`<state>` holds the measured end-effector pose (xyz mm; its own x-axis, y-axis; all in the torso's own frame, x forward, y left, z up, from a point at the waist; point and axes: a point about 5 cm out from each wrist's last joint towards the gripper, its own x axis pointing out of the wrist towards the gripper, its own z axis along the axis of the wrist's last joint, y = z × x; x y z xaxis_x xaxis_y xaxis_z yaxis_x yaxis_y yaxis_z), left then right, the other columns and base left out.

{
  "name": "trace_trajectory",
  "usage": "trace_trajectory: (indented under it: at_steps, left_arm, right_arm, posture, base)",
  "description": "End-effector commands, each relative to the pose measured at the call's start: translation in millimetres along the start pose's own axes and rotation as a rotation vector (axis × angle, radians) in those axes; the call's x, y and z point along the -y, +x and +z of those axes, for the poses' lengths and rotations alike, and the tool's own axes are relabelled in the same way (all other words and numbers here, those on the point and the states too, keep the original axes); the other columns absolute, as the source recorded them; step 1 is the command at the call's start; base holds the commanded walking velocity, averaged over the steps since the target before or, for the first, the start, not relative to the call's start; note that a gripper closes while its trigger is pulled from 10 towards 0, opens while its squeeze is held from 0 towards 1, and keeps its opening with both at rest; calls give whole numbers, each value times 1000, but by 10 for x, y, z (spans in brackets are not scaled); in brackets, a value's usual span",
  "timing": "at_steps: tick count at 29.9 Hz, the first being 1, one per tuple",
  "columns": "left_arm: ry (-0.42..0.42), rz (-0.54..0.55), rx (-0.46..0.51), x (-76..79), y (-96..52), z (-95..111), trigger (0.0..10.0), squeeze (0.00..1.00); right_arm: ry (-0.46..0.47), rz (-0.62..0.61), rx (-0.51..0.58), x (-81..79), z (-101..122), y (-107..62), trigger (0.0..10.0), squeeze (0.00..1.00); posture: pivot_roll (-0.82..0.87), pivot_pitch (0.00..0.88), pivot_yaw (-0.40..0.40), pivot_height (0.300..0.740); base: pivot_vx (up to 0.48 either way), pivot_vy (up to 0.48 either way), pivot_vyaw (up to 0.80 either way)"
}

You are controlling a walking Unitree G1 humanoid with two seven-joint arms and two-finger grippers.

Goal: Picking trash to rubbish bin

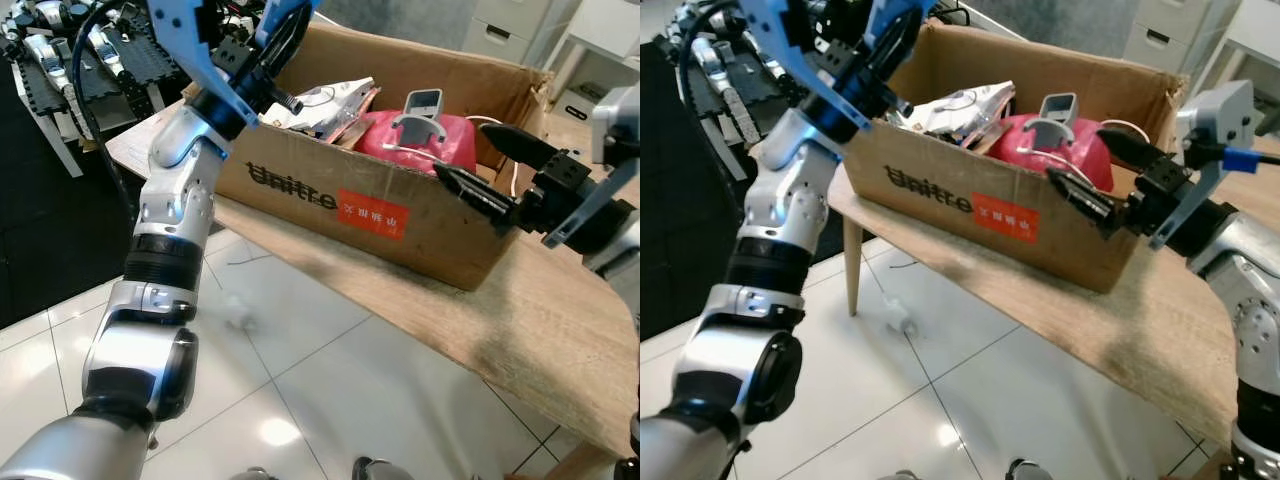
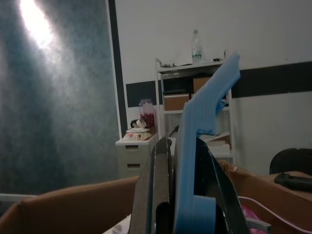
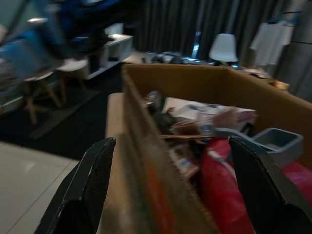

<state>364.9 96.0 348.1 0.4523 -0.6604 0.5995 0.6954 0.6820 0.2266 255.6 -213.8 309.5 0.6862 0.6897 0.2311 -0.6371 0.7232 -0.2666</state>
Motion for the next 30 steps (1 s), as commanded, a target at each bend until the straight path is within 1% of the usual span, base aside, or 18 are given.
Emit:
trace_trajectory:
  at_steps: [1, 3, 7, 8, 9, 11, 14, 15, 16, 17, 19, 20, 23, 24, 25, 27, 30]
  left_arm:
    - [54, -6, -29, -21, 56, -11, 10000, 0]
    - [89, -31, -49, 6, 152, -31, 10000, 0]
    - [121, -81, -69, 89, 346, -47, 10000, 0]
    - [121, -81, -69, 89, 346, -47, 10000, 0]
    - [140, -89, -79, 102, 367, -55, 10000, 0]
    - [174, -115, -102, 162, 436, -95, 10000, 0]
    - [182, -123, -110, 185, 464, -113, 10000, 0]
    - [201, -126, -124, 210, 500, -138, 10000, 0]
    - [201, -126, -124, 210, 500, -138, 10000, 0]
    - [225, -131, -140, 240, 529, -165, 10000, 0]
    - [225, -131, -140, 240, 529, -165, 10000, 0]
    - [261, -131, -164, 271, 553, -202, 10000, 749]
    - [261, -131, -164, 271, 553, -202, 10000, 749]
    - [296, -133, -196, 315, 573, -266, 10000, 1000]
    - [296, -133, -196, 315, 573, -266, 10000, 1000]
    - [365, -97, -252, 335, 591, -360, 10000, 1000]
    - [387, -76, -267, 316, 593, -370, 10000, 1000]
  right_arm:
    - [-25, 72, 8, -125, 83, -37, 10000, 0]
    - [-53, 106, 10, -200, 127, -65, 10000, 0]
    - [-47, 146, 27, -291, 189, -118, 10000, 0]
    - [-47, 146, 27, -291, 189, -118, 10000, 0]
    - [-48, 147, 28, -308, 197, -121, 10000, 0]
    - [-45, 148, 30, -343, 210, -140, 10000, 0]
    - [-45, 147, 30, -361, 217, -148, 10000, 0]
    - [-44, 140, 31, -372, 224, -160, 10000, 0]
    - [-44, 140, 31, -372, 224, -160, 10000, 0]
    - [-46, 132, 33, -381, 231, -171, 10000, 0]
    - [-46, 132, 33, -381, 231, -171, 10000, 0]
    - [-48, 121, 37, -384, 239, -178, 10000, 0]
    - [-48, 121, 37, -384, 239, -178, 10000, 0]
    - [-53, 105, 38, -380, 251, -195, 10000, 0]
    - [-53, 105, 38, -380, 251, -195, 10000, 0]
    - [-61, 71, 31, -368, 269, -225, 10000, 0]
    - [-64, 58, 27, -361, 274, -238, 10000, 0]
  posture:
    - [-113, 176, 59, 740]
    - [-120, 181, 61, 740]
    - [-145, 196, 76, 740]
    - [-145, 196, 76, 740]
    - [-158, 200, 82, 740]
    - [-171, 205, 88, 740]
    - [-179, 209, 93, 740]
    - [-188, 212, 99, 740]
    - [-188, 212, 99, 740]
    - [-196, 214, 104, 740]
    - [-196, 214, 104, 740]
    - [-204, 215, 109, 740]
    - [-204, 215, 109, 740]
    - [-213, 216, 114, 740]
    - [-213, 216, 114, 740]
    - [-225, 215, 119, 740]
    - [-227, 214, 119, 740]
  base:
    - [0, 0, 0]
    - [0, 0, 0]
    - [0, 0, 0]
    - [0, 0, 0]
    - [0, 0, 0]
    - [0, 0, 0]
    - [0, 0, 0]
    - [0, 0, 0]
    - [0, 0, 0]
    - [0, 0, 0]
    - [0, 0, 0]
    - [0, 0, 0]
    - [0, 0, 0]
    - [0, 0, 0]
    - [0, 0, 0]
    - [0, 0, 0]
    - [0, 0, 0]
